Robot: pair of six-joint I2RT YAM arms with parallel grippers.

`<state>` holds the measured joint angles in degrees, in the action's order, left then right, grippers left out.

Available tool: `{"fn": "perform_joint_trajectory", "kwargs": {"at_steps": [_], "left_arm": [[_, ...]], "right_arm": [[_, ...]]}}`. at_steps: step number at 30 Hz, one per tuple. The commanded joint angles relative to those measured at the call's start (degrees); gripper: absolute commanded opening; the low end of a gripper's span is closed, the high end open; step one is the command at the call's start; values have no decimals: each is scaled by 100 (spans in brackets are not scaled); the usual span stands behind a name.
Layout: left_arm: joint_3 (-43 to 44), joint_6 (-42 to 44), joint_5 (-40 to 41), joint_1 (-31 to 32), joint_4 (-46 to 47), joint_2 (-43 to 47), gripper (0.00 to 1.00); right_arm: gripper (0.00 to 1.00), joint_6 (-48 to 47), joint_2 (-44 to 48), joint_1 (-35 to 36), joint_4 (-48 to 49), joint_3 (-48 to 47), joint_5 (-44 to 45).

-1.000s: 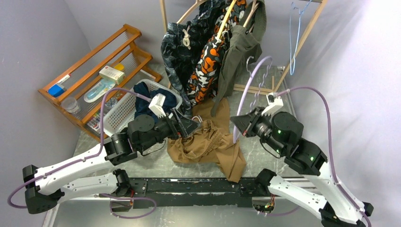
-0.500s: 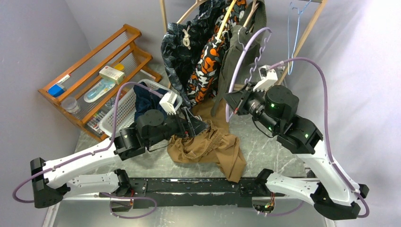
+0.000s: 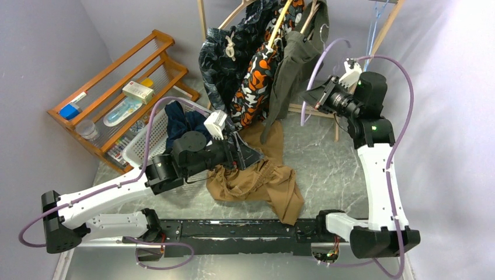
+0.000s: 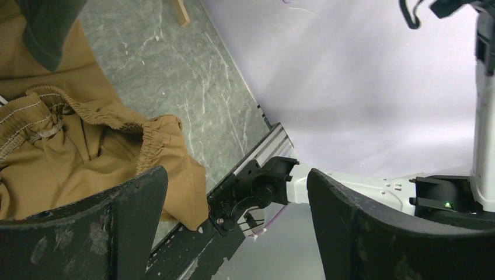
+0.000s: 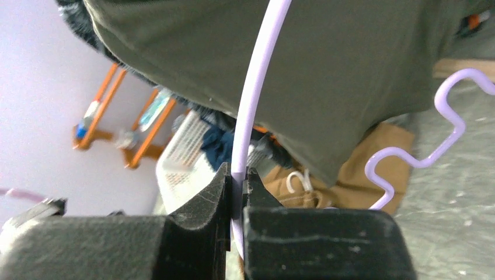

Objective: Remove the shorts from the hanger
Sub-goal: Place the hanger on the clothes rod.

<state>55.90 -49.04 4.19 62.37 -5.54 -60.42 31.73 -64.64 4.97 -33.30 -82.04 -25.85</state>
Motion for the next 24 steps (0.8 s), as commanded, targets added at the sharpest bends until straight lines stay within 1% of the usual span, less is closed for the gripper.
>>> {"fn": "perform_joint_trajectory", "kwargs": {"at_steps": [1,6,11,16,20,24], "left_arm": [[-24,75,6,3,8,277,93],[-146,44,209,3,-56,457,93],[-124,52,242,-5,-114,432,93],[-80,70,180,-5,-131,363,93],[-94,61,142,-5,-77,322,93],[-118,11,101,-14,-55,300,93]], "right_arm": [[0,136,-39,-665,1058,47,-2845],[0,125,-314,-1080,1068,-343,-3143],[0,449,-417,-1302,1415,-541,-3238],[0,496,-552,-1399,1281,-1041,-3095],[0,579,-833,-1501,982,-1448,-2940],[0,906,-997,-1630,1091,-1639,-2736]]}}
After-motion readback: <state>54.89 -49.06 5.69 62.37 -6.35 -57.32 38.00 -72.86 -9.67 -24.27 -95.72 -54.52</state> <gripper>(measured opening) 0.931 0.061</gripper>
